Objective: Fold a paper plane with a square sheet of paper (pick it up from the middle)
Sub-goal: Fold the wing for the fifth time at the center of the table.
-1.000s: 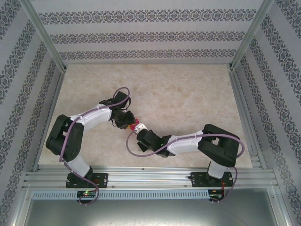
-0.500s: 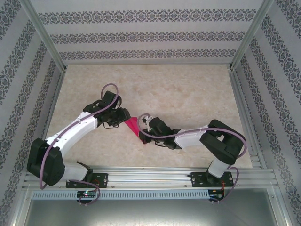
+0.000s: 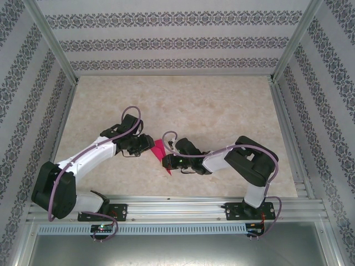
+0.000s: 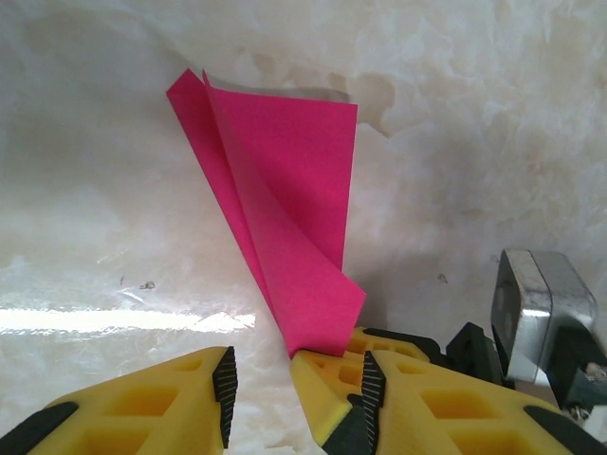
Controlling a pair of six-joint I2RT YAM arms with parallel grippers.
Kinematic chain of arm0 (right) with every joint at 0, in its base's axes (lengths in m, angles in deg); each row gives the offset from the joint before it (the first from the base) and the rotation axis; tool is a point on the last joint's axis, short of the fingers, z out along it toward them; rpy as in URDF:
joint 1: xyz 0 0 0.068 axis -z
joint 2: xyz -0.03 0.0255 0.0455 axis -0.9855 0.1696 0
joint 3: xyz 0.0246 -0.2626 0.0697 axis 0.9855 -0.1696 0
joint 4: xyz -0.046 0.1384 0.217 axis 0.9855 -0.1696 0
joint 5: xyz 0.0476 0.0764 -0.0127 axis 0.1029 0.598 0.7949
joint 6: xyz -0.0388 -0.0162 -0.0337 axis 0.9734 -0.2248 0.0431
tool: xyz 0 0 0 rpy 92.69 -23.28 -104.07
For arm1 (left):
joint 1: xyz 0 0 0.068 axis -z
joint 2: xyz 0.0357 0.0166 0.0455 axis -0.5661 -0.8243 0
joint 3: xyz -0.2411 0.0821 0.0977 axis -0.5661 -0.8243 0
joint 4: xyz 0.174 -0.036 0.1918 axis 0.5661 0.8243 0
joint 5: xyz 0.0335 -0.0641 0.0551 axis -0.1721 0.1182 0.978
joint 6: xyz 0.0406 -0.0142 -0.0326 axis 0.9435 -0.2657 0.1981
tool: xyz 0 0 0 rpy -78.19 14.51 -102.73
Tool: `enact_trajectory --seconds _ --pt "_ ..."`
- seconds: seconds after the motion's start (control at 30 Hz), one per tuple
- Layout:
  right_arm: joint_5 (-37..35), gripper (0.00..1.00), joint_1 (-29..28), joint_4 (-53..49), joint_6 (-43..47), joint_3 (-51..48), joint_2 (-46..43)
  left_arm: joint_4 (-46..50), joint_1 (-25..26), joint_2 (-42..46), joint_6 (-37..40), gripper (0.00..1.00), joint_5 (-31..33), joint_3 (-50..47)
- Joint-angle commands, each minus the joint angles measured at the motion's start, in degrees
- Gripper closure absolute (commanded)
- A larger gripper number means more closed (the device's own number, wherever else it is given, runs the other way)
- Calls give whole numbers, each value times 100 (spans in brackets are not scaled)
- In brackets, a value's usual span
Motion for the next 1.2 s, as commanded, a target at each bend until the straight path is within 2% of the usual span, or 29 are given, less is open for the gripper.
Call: enact_trajectory --seconds 0.0,0.33,0.5,0.6,0.83,1.17 --pt "339 100 108 540 -420 48 161 -291 -31 35 92 58 -173 -115" --pt "766 100 320 1216 -1102 -14 460 -705 -35 -58 134 60 -485 -290" --pt "1037 100 411 1280 -1390 33 561 -1615 -35 -236 -22 61 -935 -535" --pt "1175 100 473 1492 -1642 26 663 -2097 -33 -396 -71 60 -1026 -654" --pt "1282 100 535 1264 -1824 145 844 -2895 -30 -712 -195 60 -1183 -777" --pt "1415 100 594 1277 -2170 171 922 -3123 -34 -723 -118 60 -1276 -1000"
